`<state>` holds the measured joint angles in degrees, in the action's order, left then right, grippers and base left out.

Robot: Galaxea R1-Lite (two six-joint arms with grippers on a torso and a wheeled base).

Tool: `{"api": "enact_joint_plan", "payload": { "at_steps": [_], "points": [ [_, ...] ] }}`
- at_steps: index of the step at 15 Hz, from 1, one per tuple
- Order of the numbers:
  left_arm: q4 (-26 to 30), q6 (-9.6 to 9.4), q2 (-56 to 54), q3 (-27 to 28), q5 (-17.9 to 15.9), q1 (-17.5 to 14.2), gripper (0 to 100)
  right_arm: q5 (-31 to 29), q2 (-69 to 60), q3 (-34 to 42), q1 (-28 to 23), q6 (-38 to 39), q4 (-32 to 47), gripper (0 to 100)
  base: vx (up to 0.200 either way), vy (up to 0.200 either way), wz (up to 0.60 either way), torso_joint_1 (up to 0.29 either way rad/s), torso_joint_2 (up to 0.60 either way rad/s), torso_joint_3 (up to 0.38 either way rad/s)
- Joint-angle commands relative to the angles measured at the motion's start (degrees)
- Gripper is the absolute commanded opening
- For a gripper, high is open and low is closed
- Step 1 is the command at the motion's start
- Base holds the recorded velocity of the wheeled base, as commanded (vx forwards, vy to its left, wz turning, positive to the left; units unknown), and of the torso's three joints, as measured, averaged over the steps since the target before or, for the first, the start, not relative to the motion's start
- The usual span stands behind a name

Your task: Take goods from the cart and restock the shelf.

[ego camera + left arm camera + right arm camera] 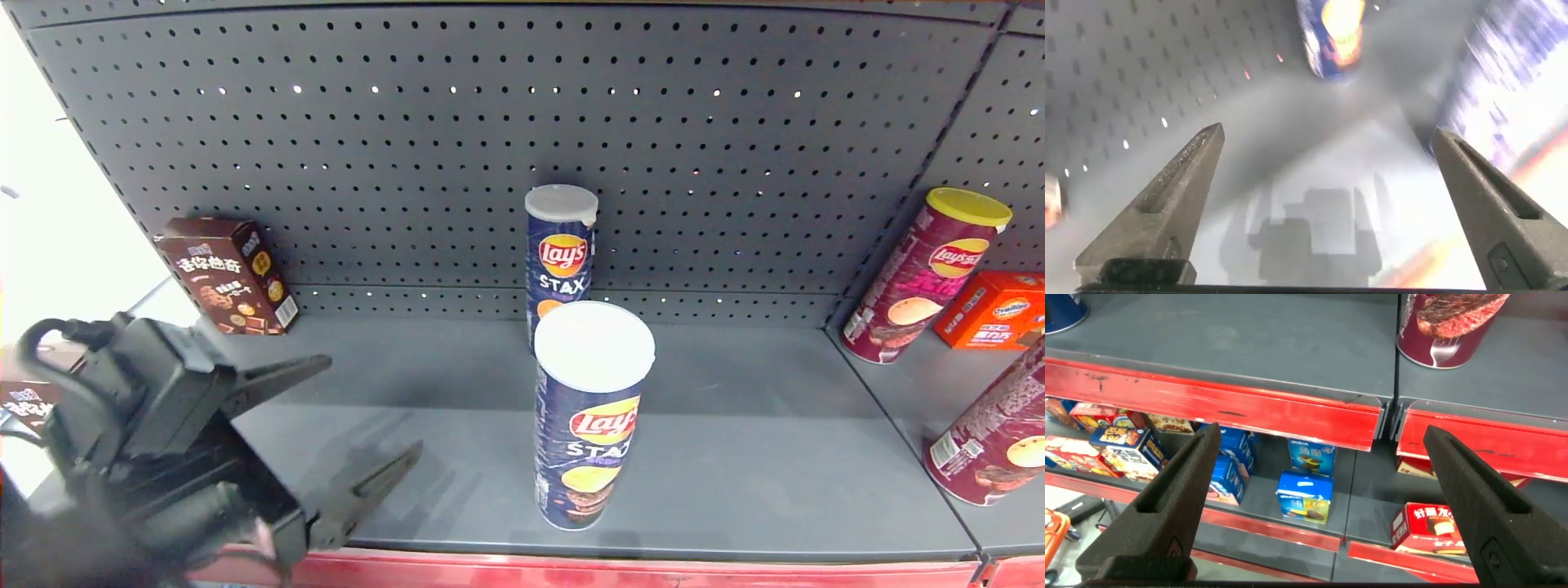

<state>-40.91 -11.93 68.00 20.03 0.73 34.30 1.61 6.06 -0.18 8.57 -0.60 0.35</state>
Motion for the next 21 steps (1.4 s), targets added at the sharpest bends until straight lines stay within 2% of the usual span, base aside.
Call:
{"api": "enact_joint_plan", "payload": {
  "at_steps": [1,5,7,8,9,10,13,14,15,17,18,19,20,21],
  "points": [
    [0.04,-0.19,-12.19,-8.78,0.06,1.91,100,-0.03,0.01,0.01,0.04,-0.02,0.00,100,0.000,0.000,0.00,0.000,0.00,0.000],
    [4.70,0.07,-18.78,-12.03,0.15,2.17,100,0.06,0.09,0.01,0.04,-0.02,0.00,100,0.000,0.000,0.00,0.000,0.00,0.000],
    [10.94,0.16,-26.69,-14.76,-0.03,1.73,100,-0.03,0.09,0.01,0.04,-0.02,0.00,100,0.000,0.000,0.00,0.000,0.00,0.000],
    [12.61,0.16,-30.38,-16.87,-0.12,0.32,100,0.06,0.09,0.01,0.04,-0.02,0.00,100,0.000,0.000,0.00,0.000,0.00,0.000],
    [13.84,-0.02,-34.25,-20.03,-0.03,-2.22,100,-0.03,0.01,0.01,0.04,-0.02,0.00,100,0.000,0.000,0.00,0.000,0.00,0.000],
    [17.62,-0.11,-36.80,-20.03,0.06,-6.00,100,-0.03,0.01,0.01,0.04,-0.02,0.00,100,0.000,0.000,0.00,0.000,0.00,0.000],
    [24.30,-0.19,-40.05,-20.03,-0.12,-13.39,100,-0.03,0.01,0.01,0.04,-0.02,0.00,100,0.000,0.000,0.00,0.000,0.00,0.000],
    [31.51,-0.37,-45.15,-20.03,-0.29,-18.57,100,0.06,0.01,0.01,0.04,-0.02,0.00,100,0.000,0.000,0.00,0.000,0.00,0.000],
    [38.80,0.25,-52.35,-19.68,-1.08,-22.35,100,0.06,0.01,0.01,0.04,-0.02,0.00,100,0.000,0.000,0.00,0.000,0.00,0.000],
    [38.63,0.25,-57.36,-19.68,-3.90,-30.96,100,0.06,0.01,0.01,0.04,-0.02,0.00,100,0.000,0.000,0.00,0.000,0.00,0.000],
    [38.63,0.25,-57.72,-19.59,-3.98,-31.67,100,0.06,0.09,0.01,0.04,-0.02,0.00,100,0.000,0.000,0.00,0.000,0.00,0.000],
    [38.45,0.77,-62.99,-19.68,-3.98,-32.63,100,0.06,0.01,0.01,0.04,-0.02,0.00,100,0.000,0.000,0.00,0.000,0.00,0.000],
    [37.84,2.00,-64.13,-19.85,-3.98,-32.28,100,0.06,0.01,0.01,0.04,-0.02,0.00,100,0.000,0.000,0.00,0.000,0.00,0.000],
    [37.92,2.09,-64.13,-19.85,-3.90,-32.28,100,0.06,0.01,0.01,0.04,-0.02,0.00,100,0.000,0.000,0.00,0.000,0.00,0.000]
  ]
}}
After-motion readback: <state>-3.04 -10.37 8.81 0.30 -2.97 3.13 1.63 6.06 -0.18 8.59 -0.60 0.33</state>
